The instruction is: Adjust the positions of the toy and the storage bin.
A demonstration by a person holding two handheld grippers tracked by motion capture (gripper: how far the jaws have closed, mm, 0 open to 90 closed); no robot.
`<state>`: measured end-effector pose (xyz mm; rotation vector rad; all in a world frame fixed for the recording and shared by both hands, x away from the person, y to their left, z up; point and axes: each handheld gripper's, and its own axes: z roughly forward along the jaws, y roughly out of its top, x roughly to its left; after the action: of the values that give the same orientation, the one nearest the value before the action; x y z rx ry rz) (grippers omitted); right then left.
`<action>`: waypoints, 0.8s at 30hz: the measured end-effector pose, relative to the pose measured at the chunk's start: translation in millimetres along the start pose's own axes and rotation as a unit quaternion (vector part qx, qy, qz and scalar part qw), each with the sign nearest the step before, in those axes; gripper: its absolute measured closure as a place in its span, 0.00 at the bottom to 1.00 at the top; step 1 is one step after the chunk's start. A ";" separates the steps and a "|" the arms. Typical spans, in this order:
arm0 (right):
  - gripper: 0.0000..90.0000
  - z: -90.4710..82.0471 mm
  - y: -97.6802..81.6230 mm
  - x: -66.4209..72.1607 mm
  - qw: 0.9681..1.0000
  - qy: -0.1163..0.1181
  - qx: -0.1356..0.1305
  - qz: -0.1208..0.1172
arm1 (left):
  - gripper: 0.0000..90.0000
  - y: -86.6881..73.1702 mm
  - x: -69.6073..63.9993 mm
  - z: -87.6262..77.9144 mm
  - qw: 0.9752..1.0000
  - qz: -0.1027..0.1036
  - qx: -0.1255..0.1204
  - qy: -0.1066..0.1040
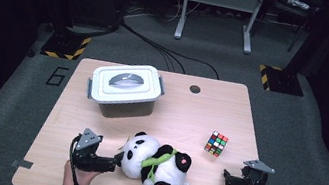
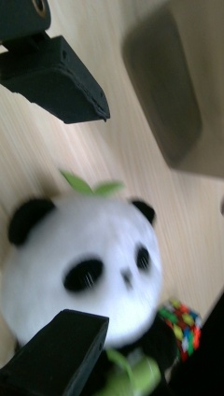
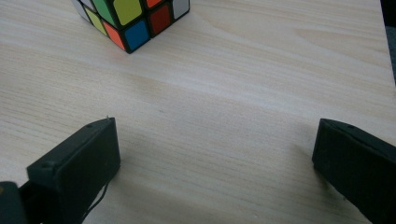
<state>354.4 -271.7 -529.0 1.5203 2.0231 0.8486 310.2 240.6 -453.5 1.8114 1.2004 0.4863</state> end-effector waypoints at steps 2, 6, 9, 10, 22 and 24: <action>0.00 0.0 0.1 0.1 1.000 0.000 0.000 0.001 | 0.00 -7.6 10.4 3.9 1.000 -0.004 0.017 0.022; 0.00 0.0 0.1 0.2 1.000 0.000 0.000 0.001 | 0.00 -25.3 30.0 15.8 0.997 -0.004 0.050 0.060; 0.00 0.1 0.2 0.2 1.000 -0.001 0.000 0.002 | 0.00 -38.7 42.4 26.0 0.994 -0.007 0.069 0.082; 0.00 0.0 0.3 0.2 1.000 -0.001 0.000 0.002 | 0.00 -42.4 45.4 29.0 0.993 -0.009 0.074 0.088; 0.00 0.8 11.0 1.1 0.999 0.027 0.013 -0.022 | 0.00 -56.7 55.7 42.3 0.990 0.006 0.090 0.113; 0.00 0.1 18.7 4.9 0.999 0.035 0.009 -0.032 | 0.00 -56.9 57.0 42.7 0.990 0.002 0.090 0.109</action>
<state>365.7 -263.4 -515.7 1.4460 2.1222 0.8712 336.2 279.3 -531.7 1.9511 1.4297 0.6080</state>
